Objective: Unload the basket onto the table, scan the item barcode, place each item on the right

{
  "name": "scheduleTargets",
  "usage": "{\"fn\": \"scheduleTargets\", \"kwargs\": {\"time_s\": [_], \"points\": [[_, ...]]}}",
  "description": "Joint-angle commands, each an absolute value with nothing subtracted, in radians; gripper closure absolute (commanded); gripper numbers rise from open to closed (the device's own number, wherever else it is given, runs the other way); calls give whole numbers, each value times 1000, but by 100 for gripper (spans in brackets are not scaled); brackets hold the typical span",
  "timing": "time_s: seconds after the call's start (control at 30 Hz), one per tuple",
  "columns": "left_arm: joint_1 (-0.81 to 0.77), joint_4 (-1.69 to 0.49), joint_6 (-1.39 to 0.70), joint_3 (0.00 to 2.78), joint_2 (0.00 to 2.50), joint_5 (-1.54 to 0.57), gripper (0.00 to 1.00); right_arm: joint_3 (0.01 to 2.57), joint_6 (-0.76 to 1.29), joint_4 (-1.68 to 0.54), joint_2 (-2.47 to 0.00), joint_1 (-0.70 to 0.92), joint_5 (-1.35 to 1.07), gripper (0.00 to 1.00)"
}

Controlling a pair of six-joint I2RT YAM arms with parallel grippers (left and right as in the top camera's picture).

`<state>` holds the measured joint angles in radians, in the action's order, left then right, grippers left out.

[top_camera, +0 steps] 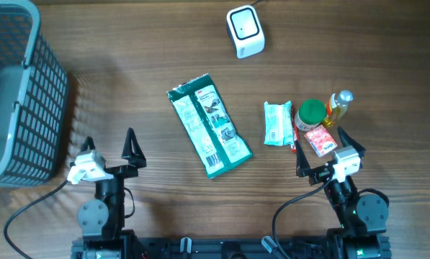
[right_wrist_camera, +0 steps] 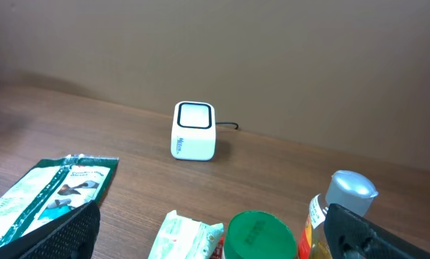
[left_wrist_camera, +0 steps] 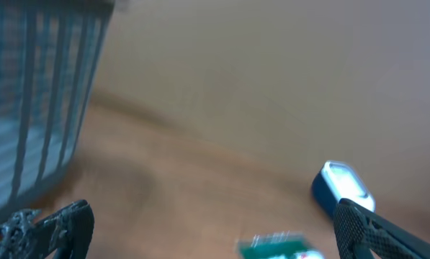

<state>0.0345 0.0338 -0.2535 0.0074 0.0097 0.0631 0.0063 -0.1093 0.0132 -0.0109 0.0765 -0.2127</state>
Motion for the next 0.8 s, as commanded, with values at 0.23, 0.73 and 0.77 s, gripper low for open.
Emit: {"fn": "scheduleTargets", "kwargs": {"time_s": [0.23, 0.73, 0.77], "points": [[30, -73, -164, 6, 4, 9, 0, 5, -105, 16, -4, 71, -204, 0], [30, -76, -97, 6, 6, -33, 0, 5, -105, 16, -4, 71, -204, 0], [30, -76, -97, 6, 7, -33, 0, 5, -105, 16, -4, 71, -204, 0]]}}
